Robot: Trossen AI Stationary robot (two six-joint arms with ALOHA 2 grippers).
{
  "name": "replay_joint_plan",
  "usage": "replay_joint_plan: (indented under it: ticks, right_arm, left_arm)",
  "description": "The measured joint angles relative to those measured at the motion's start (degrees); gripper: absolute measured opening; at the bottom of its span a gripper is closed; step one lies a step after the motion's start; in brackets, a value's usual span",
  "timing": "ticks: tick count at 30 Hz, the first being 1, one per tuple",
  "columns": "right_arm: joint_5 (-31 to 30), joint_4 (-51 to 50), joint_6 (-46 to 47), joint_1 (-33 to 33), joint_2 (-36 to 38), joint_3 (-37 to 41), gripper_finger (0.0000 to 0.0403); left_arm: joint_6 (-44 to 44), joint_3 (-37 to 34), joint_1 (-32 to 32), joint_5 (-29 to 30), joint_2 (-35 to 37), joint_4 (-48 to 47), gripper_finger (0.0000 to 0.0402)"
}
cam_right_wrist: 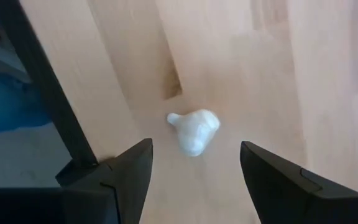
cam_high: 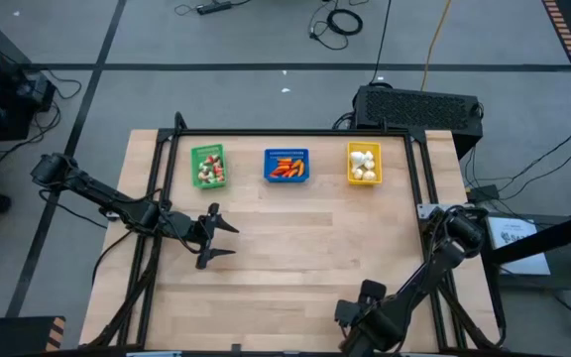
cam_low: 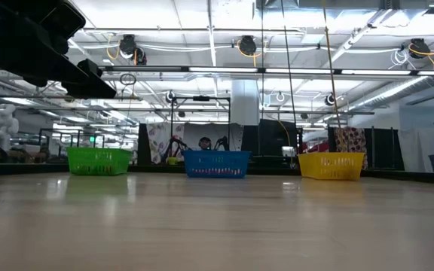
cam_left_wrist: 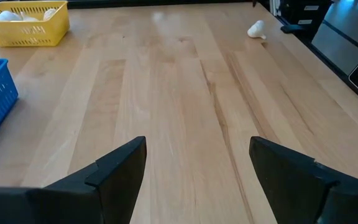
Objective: Sort produce into baskets
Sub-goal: Put the garlic into the yellow bin
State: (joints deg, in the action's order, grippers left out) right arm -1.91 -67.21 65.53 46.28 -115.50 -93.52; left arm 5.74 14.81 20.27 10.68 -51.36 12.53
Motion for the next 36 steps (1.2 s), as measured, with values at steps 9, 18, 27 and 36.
replay_joint_plan:
  ticks: [9,18,27,36]
  right_arm:
    - [2.08,6.04,1.34,-0.04,0.00,6.51,0.0233]
    - [4.94,8.97,0.94,-0.04,0.07,10.02,0.0233]
    - [4.83,12.92,1.49,-0.49,0.09,13.32,0.0233]
    - [4.95,14.45,1.39,-0.52,0.09,14.63,0.0218]
  left_arm:
    - [0.17,0.00,0.04,0.00,-0.02,-0.02,0.0294]
    - [-0.04,0.00,0.02,0.00,0.00,-0.04,0.0294]
    - [-0.04,0.00,0.00,0.00,0.00,-0.04,0.0294]
    - [-0.07,0.00,0.00,0.02,-0.02,-0.07,0.0294]
